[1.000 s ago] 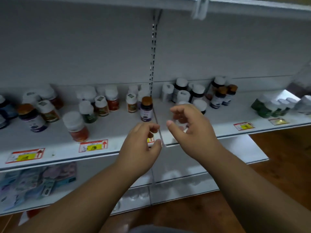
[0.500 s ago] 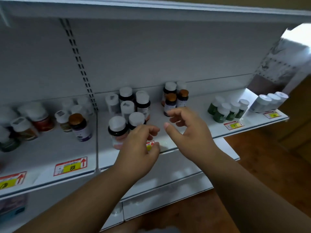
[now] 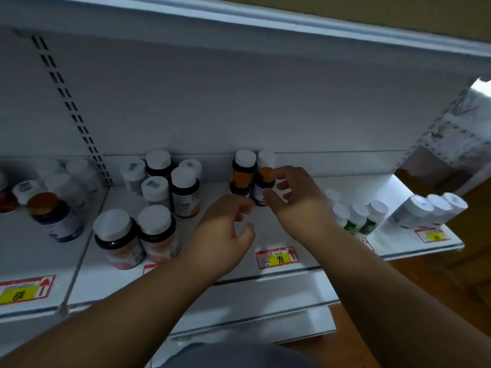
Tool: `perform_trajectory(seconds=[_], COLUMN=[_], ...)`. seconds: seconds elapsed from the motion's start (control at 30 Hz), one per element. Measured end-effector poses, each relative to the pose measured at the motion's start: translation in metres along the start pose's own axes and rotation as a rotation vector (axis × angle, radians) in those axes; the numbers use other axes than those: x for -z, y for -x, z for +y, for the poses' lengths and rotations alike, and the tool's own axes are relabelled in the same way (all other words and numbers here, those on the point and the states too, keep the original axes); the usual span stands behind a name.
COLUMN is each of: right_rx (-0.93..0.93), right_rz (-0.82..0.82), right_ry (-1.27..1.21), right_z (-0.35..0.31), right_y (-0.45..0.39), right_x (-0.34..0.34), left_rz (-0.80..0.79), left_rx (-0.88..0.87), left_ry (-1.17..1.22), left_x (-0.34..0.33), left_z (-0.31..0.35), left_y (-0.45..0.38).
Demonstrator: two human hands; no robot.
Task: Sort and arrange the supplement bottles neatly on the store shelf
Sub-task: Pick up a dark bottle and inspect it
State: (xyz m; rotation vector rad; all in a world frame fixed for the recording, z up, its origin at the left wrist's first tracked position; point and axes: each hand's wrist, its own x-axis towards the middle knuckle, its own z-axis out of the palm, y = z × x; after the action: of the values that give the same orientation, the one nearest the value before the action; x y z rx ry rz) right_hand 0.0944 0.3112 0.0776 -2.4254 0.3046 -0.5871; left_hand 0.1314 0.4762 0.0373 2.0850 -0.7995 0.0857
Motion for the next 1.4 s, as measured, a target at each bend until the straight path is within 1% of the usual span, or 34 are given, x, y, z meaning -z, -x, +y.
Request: perform_trajectory(seconds=[0.1,0.23,0.33,0.4,0.5,0.67,0.77,0.87,1.0,1.03,1.13,1.17,1.3,1.4], right_rx=[0.01,0.049,0.064,0.066,0.05,0.042,0.008,-0.033,-0.136,-0.162,-0.266,-0.271,-0.2,-0.185], right_rz=[-0.184,-0.327,-0.303,-0.274,-0.27,-0.273,-0.21,-0.138,-0.244,-0.263,-0.296,-0.298,-0.295,-0.266], right_ry=[0.056,0.057,0.033,0.067,0.097,0.109,0.034,-0.06,-0.155,-0.216,-0.511,-0.557,-0.576,-0.553], right_z=[0.031,0.061,0.074,0.079,0.08,0.083,0.083,0.073,0.038,0.029,0.007,0.001,-0.015,-0.018], right_y=[-0.031,-0.051,-0.056,-0.059,-0.063,-0.075,-0.066,-0.046,-0.019,-0.011,0.012,0.019,0.039,0.049], right_x=[-0.003,-0.022,-0.035,-0.04,-0.045,-0.047,-0.044,-0.035,-0.02,-0.016,-0.005,-0.001,0.009,0.015], left_rz=[0.073,0.094,0.129,0.148,0.179,0.198,0.212,0.171,0.078,0.052,-0.017,-0.044,-0.141,-0.155], left_rx=[0.052,0.174,0.218,0.241,0.287,0.279,0.272,0.301,0.336,0.335,0.28,0.258,0.147,0.128], left_ry=[-0.014,0.051,0.053,0.039,0.03,-0.025,-0.016,0.012,0.105,0.128,0.155,0.165,0.239,0.231], left_x=[-0.021,-0.043,-0.053,-0.057,-0.059,-0.055,-0.045,-0.031,-0.016,-0.013,-0.002,0.0,0.005,0.007], left_z=[0.001,0.008,0.013,0.015,0.014,0.014,0.013,0.01,0.009,0.009,0.011,0.011,0.016,0.02], left_y=[-0.011,-0.022,-0.023,-0.021,-0.018,-0.011,-0.002,0.007,0.023,0.027,0.043,0.048,0.063,0.068])
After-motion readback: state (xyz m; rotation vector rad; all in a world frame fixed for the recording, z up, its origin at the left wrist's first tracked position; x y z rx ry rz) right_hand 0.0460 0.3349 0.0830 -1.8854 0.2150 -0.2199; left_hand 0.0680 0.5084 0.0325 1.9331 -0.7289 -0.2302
